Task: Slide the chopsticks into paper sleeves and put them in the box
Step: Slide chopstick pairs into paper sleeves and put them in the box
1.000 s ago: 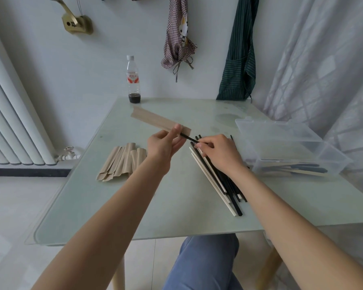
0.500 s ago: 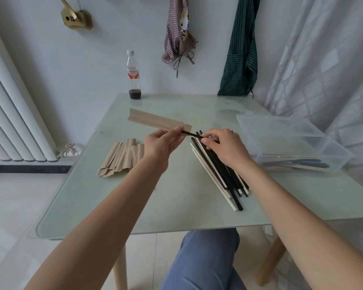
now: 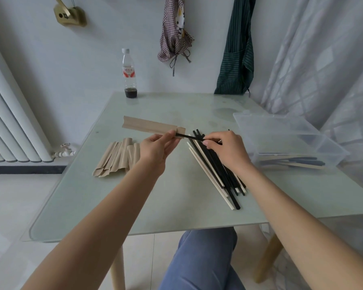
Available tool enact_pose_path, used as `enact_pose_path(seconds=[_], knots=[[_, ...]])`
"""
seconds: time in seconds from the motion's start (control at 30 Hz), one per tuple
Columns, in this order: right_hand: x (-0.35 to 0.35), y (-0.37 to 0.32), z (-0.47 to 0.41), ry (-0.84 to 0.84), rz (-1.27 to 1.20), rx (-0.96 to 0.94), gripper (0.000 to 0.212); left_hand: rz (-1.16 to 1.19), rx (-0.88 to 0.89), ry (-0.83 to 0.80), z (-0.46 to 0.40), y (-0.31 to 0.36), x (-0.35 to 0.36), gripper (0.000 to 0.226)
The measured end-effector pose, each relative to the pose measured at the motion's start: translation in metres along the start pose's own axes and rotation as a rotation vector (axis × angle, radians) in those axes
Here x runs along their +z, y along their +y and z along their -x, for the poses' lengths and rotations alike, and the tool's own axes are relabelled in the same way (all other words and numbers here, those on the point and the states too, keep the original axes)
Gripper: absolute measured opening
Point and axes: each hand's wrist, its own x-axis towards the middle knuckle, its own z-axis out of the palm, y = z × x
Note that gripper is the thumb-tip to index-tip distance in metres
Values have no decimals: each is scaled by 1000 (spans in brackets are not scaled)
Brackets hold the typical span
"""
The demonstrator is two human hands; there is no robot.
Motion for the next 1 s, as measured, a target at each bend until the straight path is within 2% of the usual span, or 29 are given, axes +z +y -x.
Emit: enact_pose_path(seconds=[0.17,0.27,0.37,0.43,0.53,0.67,0.83,1.0], knots=[[8,0,-1,-25,-22,-26,20,-21,-65,0,-2,-9,3,7],[7,13,-5,25,-29,103,31,-28,-74,64,-8,-6,-5,22],[13,33,-8,-131,231,277,22,-71,-104,105,-11,-5,-11,22],[20,38,-8,-253,359,343,24,-76,-124,110,-12,-5,-12,17],[25,33,-12,-303,441,361,41,-68,-120,109,-13,-5,-12,9],[29,28,-20,-353,517,393,32,-39,-115,125,-15,-4,-11,9],[28,31,-23,-381,322,467,21,-95,-103,144,-15,-2,-12,10],[11,22,-19,-274,-173,404,21,-337,-53,156,-12,-3,-13,9]])
